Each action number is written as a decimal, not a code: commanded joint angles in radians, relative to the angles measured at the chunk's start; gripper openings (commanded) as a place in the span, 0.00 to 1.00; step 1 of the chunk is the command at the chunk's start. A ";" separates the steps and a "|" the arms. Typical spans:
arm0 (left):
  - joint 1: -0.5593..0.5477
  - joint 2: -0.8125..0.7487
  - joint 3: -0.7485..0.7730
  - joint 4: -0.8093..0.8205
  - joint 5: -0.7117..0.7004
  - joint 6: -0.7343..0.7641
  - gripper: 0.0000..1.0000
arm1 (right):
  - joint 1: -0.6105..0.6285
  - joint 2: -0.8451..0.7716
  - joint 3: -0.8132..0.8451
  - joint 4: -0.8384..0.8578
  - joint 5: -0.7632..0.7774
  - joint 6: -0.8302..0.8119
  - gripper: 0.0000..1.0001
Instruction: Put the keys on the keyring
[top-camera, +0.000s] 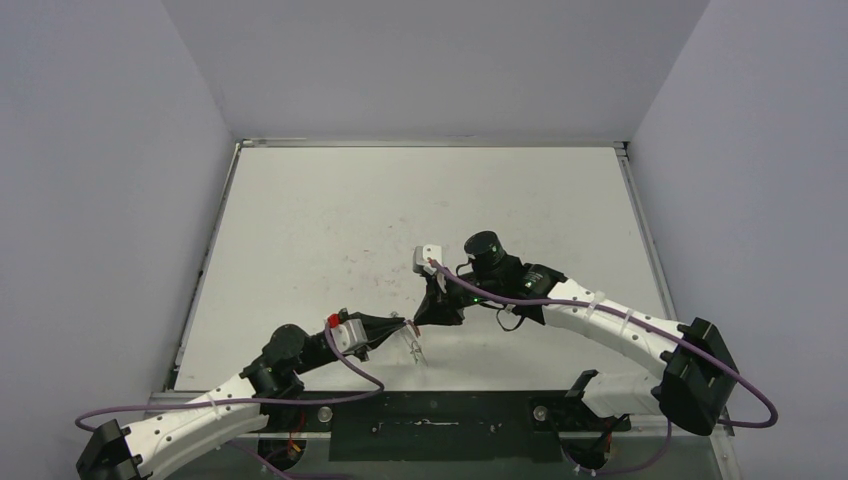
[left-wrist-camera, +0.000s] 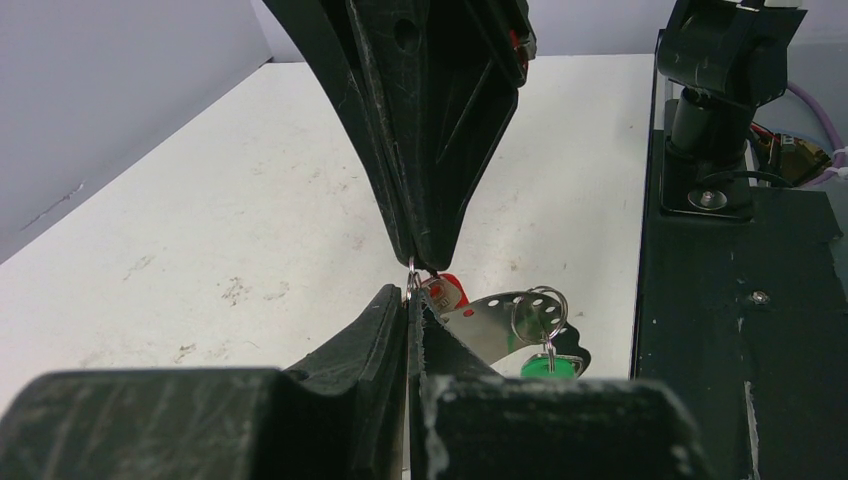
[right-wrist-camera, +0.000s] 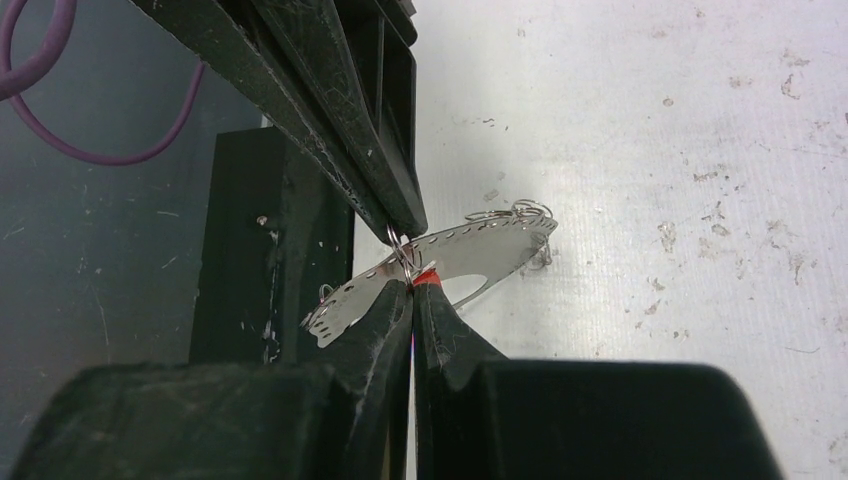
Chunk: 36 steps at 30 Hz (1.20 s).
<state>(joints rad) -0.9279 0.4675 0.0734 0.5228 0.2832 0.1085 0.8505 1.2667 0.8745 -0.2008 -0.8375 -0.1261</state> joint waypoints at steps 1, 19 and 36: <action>0.000 -0.018 0.027 0.078 -0.006 -0.009 0.00 | -0.001 0.018 -0.016 0.005 0.019 -0.030 0.00; 0.000 -0.024 0.025 0.065 -0.006 -0.009 0.00 | -0.002 0.052 -0.013 0.027 0.037 -0.017 0.00; 0.001 -0.033 0.029 0.056 -0.001 -0.009 0.00 | -0.002 -0.074 -0.133 0.291 -0.010 -0.034 0.48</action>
<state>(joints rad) -0.9279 0.4461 0.0734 0.5121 0.2836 0.1085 0.8513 1.2331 0.7639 -0.0780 -0.8143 -0.1417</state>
